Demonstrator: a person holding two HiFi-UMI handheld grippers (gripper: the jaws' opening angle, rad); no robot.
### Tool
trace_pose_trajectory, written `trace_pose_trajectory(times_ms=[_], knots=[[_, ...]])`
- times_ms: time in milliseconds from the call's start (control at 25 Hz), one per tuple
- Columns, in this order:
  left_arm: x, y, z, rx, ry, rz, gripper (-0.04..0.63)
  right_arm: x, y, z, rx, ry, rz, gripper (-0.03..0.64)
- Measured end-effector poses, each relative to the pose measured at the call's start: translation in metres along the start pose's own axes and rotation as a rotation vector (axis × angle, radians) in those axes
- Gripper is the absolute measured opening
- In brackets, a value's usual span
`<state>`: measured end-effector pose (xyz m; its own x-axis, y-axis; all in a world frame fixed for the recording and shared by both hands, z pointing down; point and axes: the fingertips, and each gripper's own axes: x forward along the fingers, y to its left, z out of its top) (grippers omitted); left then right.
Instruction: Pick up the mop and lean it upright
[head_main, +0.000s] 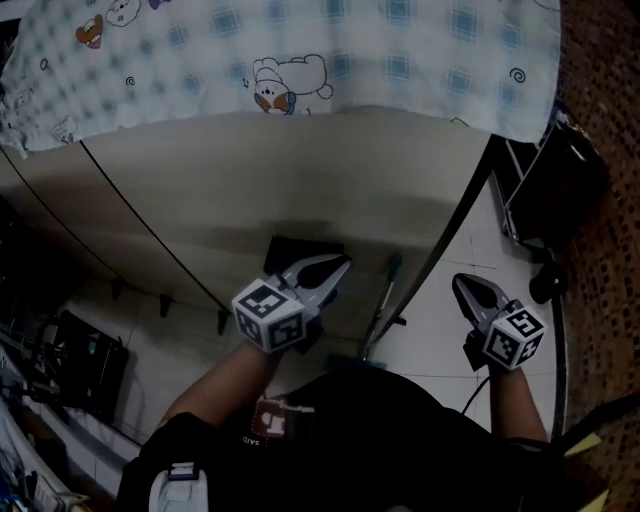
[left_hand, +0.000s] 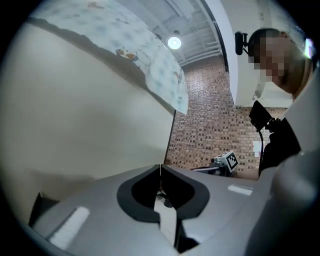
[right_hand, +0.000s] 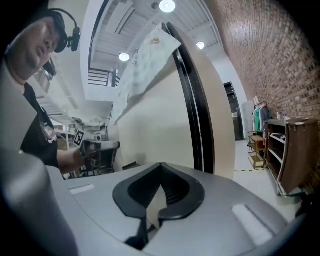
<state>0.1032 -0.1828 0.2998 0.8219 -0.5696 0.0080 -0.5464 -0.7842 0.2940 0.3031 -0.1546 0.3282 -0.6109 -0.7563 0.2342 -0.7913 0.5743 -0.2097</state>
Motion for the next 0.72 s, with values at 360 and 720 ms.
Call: trace_pose_trajectory(times_ms=[360,720], knots=[[-0.022,-0.012,0.033,0.023,-0.037,-0.016,0.006,-0.015,0.028,0.041,-0.021,-0.057,0.039,0.012],[-0.023,-0.014,0.034,0.006,-0.037,-0.029,0.006,-0.007,0.033,0.032,-0.065,-0.018,0.043,0.012]])
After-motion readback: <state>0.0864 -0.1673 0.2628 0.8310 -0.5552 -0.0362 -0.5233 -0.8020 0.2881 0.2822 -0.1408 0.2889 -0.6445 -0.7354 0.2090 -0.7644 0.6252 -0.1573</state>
